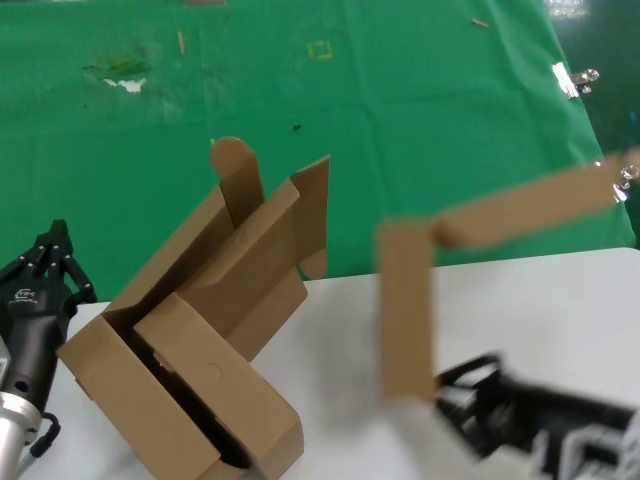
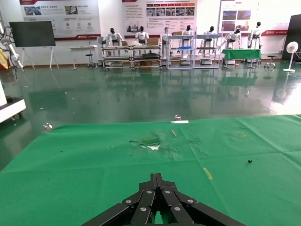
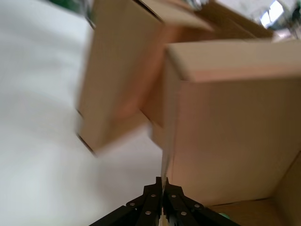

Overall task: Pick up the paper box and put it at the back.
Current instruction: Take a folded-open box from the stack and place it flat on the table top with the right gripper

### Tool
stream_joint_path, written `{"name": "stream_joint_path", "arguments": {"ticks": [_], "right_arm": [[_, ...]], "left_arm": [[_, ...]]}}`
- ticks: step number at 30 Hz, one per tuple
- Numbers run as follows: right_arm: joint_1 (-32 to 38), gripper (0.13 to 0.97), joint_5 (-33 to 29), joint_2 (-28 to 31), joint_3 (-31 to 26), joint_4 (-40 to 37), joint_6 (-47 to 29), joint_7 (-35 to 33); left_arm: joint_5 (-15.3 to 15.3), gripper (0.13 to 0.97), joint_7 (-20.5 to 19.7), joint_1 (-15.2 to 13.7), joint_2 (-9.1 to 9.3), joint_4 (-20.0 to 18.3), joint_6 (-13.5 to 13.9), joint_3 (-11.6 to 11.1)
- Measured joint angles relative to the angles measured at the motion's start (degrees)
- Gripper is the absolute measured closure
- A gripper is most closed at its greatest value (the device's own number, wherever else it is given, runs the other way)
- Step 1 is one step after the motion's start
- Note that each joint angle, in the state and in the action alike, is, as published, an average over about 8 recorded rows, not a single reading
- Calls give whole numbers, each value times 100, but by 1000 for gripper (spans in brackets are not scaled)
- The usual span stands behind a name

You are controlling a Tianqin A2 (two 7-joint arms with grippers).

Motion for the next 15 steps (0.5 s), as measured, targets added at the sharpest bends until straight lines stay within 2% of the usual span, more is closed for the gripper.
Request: {"name": "stream_joint_path", "arguments": {"ticks": [4,9,12,15], "right_arm": [[185,956,-456,470,211,67,337,826],[972,956,-1594,871,171,-245,435,2089],[1706,956,-2388,848,5,-638,282,2720],[2570,956,-3239,585,-184,-1167,5,3148]], "left_arm": [[0,957,0,0,0,0,0,0],[0,957,0,0,0,0,0,0],[0,957,-2,0,0,0,0,0],[0,957,-3,0,0,0,0,0]]}}
